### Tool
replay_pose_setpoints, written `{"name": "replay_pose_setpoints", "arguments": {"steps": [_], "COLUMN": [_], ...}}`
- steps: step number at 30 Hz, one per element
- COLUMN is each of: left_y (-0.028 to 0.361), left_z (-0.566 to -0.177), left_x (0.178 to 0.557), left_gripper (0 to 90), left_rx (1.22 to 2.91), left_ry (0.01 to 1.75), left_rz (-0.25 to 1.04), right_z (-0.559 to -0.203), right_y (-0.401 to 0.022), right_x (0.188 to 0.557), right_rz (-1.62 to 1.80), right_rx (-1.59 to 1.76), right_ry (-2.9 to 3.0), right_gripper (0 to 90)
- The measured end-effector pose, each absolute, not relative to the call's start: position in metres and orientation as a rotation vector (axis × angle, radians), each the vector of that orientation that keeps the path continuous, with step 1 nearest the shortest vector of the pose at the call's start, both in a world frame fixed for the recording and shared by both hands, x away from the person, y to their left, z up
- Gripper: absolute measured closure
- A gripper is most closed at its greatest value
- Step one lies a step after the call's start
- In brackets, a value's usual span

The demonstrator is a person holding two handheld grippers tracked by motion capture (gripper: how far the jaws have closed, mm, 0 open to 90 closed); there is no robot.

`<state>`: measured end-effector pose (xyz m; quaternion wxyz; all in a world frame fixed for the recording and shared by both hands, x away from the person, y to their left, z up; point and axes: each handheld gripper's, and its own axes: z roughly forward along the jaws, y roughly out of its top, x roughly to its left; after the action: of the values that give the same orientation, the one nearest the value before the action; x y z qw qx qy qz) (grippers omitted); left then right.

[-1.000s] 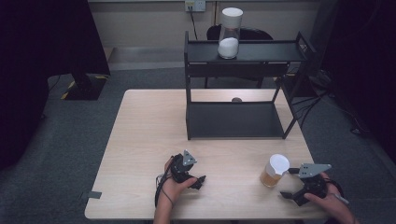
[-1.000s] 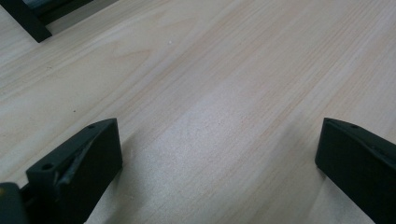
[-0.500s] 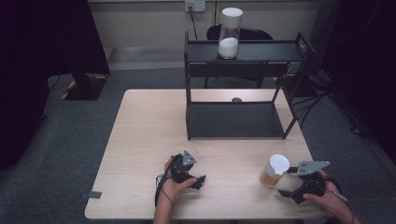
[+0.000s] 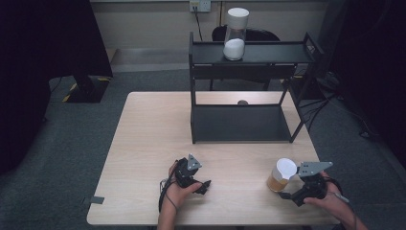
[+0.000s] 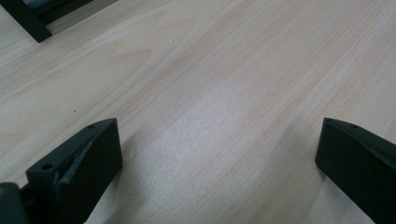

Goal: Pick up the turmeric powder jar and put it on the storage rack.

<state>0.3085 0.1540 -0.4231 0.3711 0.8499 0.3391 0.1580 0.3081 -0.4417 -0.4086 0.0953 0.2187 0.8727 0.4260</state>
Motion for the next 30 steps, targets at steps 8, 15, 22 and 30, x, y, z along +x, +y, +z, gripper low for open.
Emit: {"name": "replay_pose_setpoints", "arguments": {"steps": [8,15,22,30], "left_y": [0.154,0.154,0.154,0.154], "left_z": [-0.423,-0.423,-0.423,-0.423], "left_x": [0.309,0.309,0.308,0.309], "left_gripper": [0.0,0.0,0.0,0.0], "left_rx": [2.179,2.179,2.179,2.180], "left_ry": [0.870,0.870,0.870,0.869], "left_rz": [0.405,0.405,0.405,0.405], "right_z": [-0.414,-0.422,-0.420,-0.410], "right_y": [-0.446,-0.443,-0.441,-0.429], "right_x": [0.313,0.308,0.307,0.316], "right_rz": [1.408,1.448,1.430,1.381], "right_rx": [0.657,0.659,0.654,0.662], "right_ry": [2.537,2.472,2.462,2.462], "right_gripper": [13.1,27.8,29.8,30.3]}}
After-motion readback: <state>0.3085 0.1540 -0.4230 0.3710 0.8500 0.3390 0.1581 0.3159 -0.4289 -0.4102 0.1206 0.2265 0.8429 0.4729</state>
